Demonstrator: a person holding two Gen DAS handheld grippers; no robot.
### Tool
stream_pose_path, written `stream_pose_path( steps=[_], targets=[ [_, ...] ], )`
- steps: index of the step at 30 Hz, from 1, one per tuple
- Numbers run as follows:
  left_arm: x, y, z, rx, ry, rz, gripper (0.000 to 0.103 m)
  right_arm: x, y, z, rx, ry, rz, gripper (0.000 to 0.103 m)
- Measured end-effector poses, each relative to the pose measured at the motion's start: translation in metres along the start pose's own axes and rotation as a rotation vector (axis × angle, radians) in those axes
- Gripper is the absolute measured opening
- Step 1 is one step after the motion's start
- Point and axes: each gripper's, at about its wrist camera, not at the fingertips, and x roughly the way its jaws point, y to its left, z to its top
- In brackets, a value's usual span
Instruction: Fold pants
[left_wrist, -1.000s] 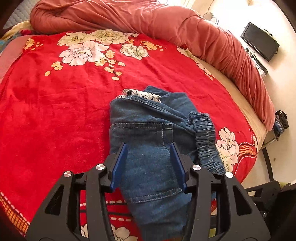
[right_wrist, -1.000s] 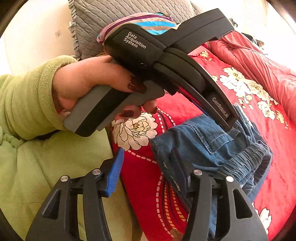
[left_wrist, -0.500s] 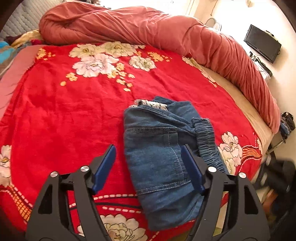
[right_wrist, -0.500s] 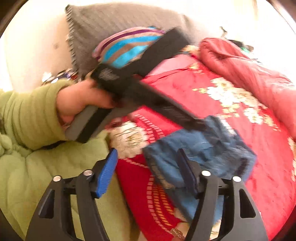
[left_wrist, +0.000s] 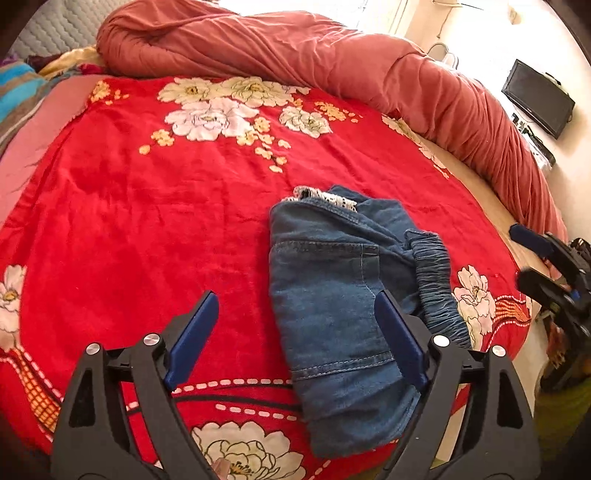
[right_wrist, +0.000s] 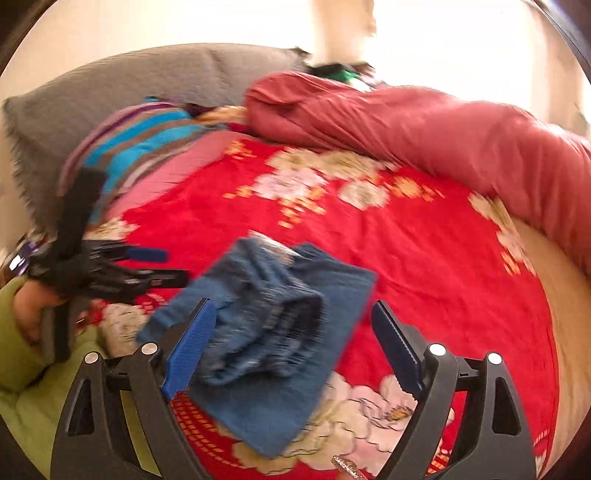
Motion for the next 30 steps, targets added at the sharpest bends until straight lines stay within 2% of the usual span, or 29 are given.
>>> stream_pose_path(
  steps=[2,7,15,20,22,24,25,29,30],
  targets=[
    [0.003,0.0,-0.001,-0.004,0.006,-0.009,0.079,0.013,-0.01,-0.004,0.049,0.05,-0.005,0.082],
    [0.013,-0.002,-0.002,-0.014,0.028,-0.027,0.079,0.045,-0.026,-0.018,0.118,0.154,0.019,0.064],
    [0.037,-0.006,-0.003,-0.013,0.075,-0.024,0.079,0.083,-0.036,-0.029,0.25,0.237,0.162,0.062],
    [0.046,-0.008,-0.003,-0.005,0.09,-0.024,0.079,0.09,-0.037,-0.03,0.277,0.236,0.206,0.062],
    [0.049,-0.009,-0.003,-0.005,0.095,-0.027,0.079,0.092,-0.036,-0.029,0.27,0.232,0.218,0.06],
    [0.051,-0.01,-0.002,-0.006,0.098,-0.032,0.078,0.093,-0.034,-0.029,0.26,0.227,0.234,0.053],
    [0.052,-0.011,-0.002,-0.006,0.1,-0.036,0.072,0.094,-0.034,-0.028,0.257,0.224,0.242,0.051],
    [0.054,-0.017,0.0,0.0,0.103,-0.057,0.045,0.093,-0.026,-0.024,0.216,0.208,0.262,0.027],
    [0.052,-0.02,0.002,0.009,0.094,-0.057,0.038,0.091,-0.022,-0.022,0.19,0.203,0.247,0.024]
  ],
)
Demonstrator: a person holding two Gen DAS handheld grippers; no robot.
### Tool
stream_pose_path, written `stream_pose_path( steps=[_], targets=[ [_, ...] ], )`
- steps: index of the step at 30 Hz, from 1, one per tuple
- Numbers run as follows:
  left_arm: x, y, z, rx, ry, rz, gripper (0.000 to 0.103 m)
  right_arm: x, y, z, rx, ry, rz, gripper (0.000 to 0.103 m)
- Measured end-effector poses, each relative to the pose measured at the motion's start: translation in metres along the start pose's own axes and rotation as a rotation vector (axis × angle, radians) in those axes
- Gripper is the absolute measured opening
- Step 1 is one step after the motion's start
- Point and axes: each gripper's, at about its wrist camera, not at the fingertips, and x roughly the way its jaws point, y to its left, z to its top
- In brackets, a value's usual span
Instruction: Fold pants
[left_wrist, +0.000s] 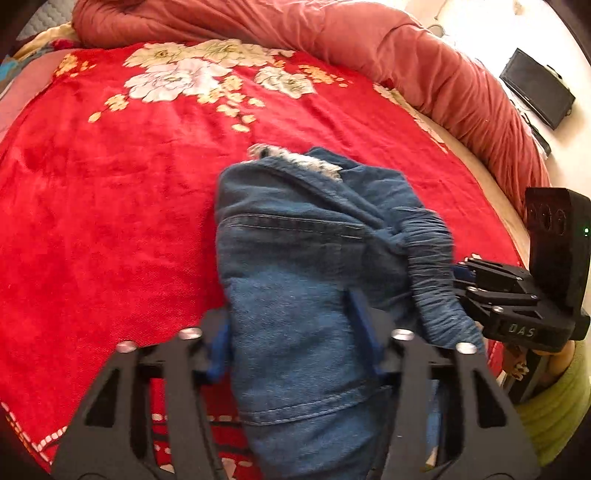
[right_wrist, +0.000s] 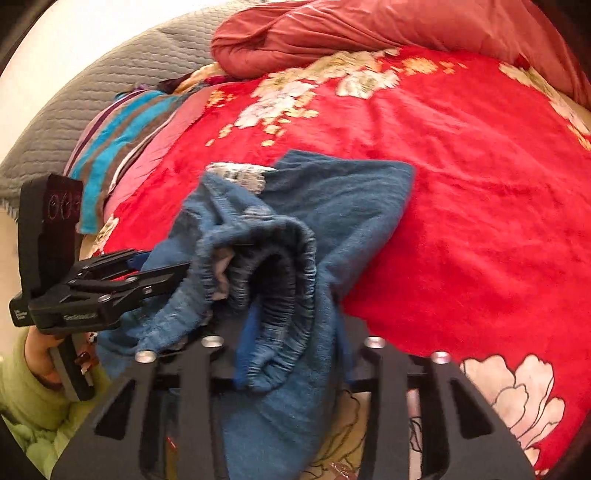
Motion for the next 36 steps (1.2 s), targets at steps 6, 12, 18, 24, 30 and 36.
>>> stream_pose_path(
  steps=[6,12,18,24,30,36],
  targets=[
    [-0.023,-0.005,0.017,0.035,-0.064,-0.007,0.027,-0.016,0.026,0.023,-0.11,-0.067,-0.024,0.017],
    [-0.038,0.012,0.052,0.031,-0.128,0.036,0.027,-0.008,0.039,0.069,-0.178,-0.124,-0.044,0.015],
    [-0.026,0.033,0.079,0.031,-0.139,0.072,0.027,0.014,0.034,0.097,-0.18,-0.127,-0.088,0.015],
    [-0.015,0.045,0.088,0.01,-0.142,0.062,0.027,0.031,0.025,0.107,-0.175,-0.113,-0.121,0.015],
    [-0.002,0.062,0.08,-0.039,-0.11,0.089,0.031,0.047,0.013,0.102,-0.13,-0.07,-0.165,0.021],
    [0.003,0.072,0.074,-0.061,-0.099,0.101,0.044,0.053,0.001,0.095,-0.096,-0.046,-0.216,0.037]
  ],
)
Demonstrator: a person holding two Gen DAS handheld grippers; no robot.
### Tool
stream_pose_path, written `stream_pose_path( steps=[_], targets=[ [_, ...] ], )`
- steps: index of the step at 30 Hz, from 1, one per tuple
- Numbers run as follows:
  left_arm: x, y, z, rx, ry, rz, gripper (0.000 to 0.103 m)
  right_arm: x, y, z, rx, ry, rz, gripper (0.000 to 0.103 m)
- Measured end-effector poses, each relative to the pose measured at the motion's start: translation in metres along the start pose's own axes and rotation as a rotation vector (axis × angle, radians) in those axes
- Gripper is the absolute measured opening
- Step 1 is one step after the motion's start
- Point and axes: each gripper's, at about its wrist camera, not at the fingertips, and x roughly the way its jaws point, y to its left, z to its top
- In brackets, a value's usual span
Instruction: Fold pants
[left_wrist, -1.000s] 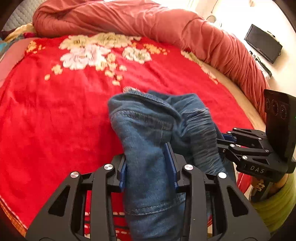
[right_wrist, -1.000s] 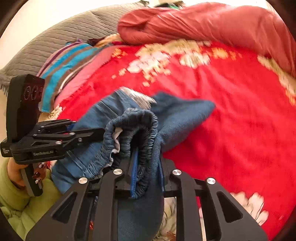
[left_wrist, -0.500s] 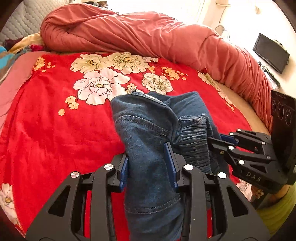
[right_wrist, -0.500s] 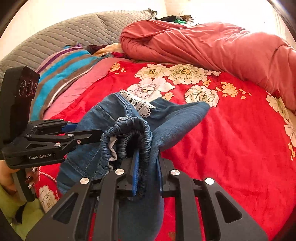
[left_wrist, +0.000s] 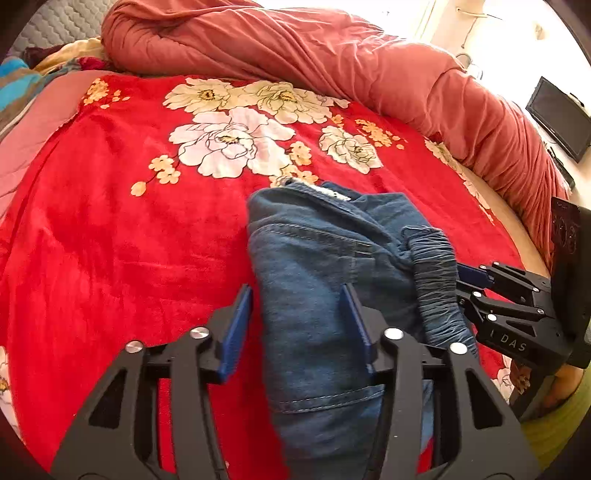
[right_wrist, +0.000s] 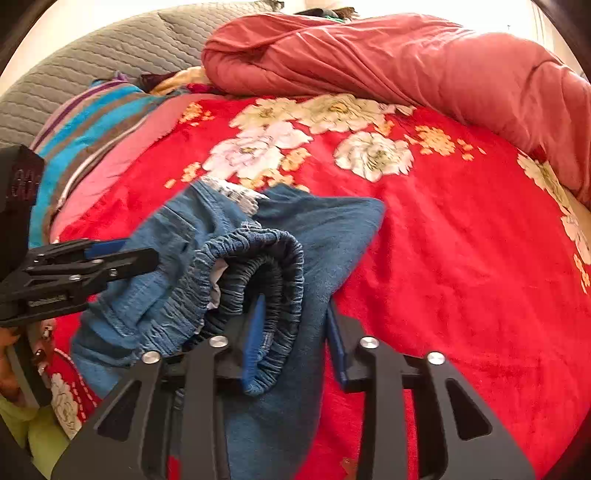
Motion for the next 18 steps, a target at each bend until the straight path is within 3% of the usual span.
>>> stream_pose_path(
  steps=[3,8,18],
  targets=[
    [0.003,0.002,-0.003,-0.001,0.008,0.009,0.05,0.003,-0.004,-0.003,0.014,0.012,-0.023,0.049],
    [0.005,0.005,-0.006,-0.015,0.026,0.01,0.055,0.008,-0.012,-0.007,0.062,0.036,-0.031,0.057],
    [-0.01,0.0,-0.012,-0.011,0.01,0.025,0.068,-0.019,-0.012,-0.013,0.07,-0.027,-0.034,0.084]
  ],
)
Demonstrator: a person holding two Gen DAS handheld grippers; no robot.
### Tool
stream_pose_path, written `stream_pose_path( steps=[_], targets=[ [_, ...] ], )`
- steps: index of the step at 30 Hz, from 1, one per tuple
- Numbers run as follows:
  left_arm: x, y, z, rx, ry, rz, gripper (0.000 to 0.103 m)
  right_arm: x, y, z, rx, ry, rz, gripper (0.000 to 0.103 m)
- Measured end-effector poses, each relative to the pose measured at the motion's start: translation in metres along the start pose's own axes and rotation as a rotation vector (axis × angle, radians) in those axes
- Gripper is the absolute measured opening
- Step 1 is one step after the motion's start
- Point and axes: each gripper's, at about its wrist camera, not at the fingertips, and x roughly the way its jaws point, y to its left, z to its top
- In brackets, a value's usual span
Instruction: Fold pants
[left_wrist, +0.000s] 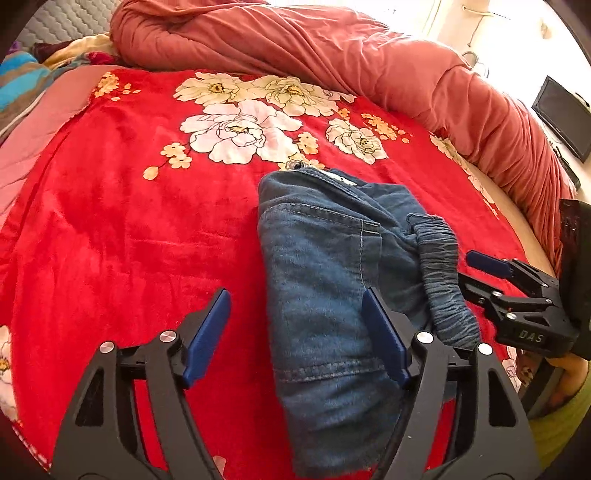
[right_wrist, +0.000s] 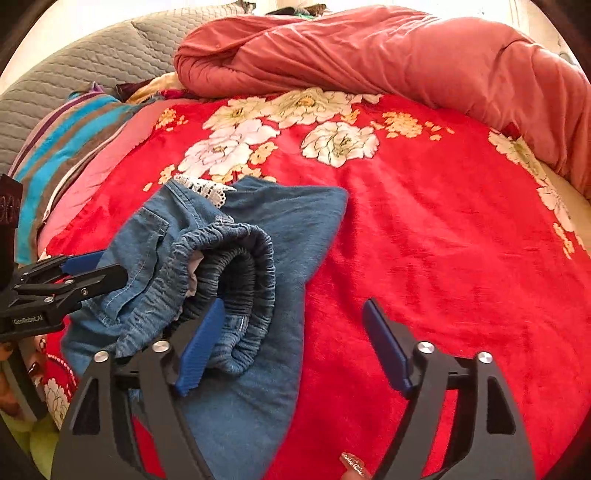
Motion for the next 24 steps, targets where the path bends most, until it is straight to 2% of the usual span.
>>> stream_pose_path(
  steps=[2,4,7,12,24],
  targets=[
    [-0.005,-0.001,-0.001,0.004,-0.009,0.007,0.075,-0.011,-0.001,-0.002,0.002,-0.038,0.0,0.09],
    [-0.011,-0.003,-0.002,0.011,-0.025,0.023,0.085,-0.021,-0.001,-0.002,-0.003,-0.066,-0.012,0.091],
    [-0.023,-0.006,-0.004,0.024,-0.055,0.052,0.093,-0.036,0.0,-0.004,-0.004,-0.113,-0.024,0.097],
    [-0.043,-0.008,-0.011,0.032,-0.093,0.086,0.093,-0.061,0.005,-0.01,-0.009,-0.19,-0.039,0.098],
    [-0.09,-0.018,-0.038,0.044,-0.182,0.118,0.094,-0.111,0.034,-0.037,-0.065,-0.301,-0.079,0.098]
  ],
)
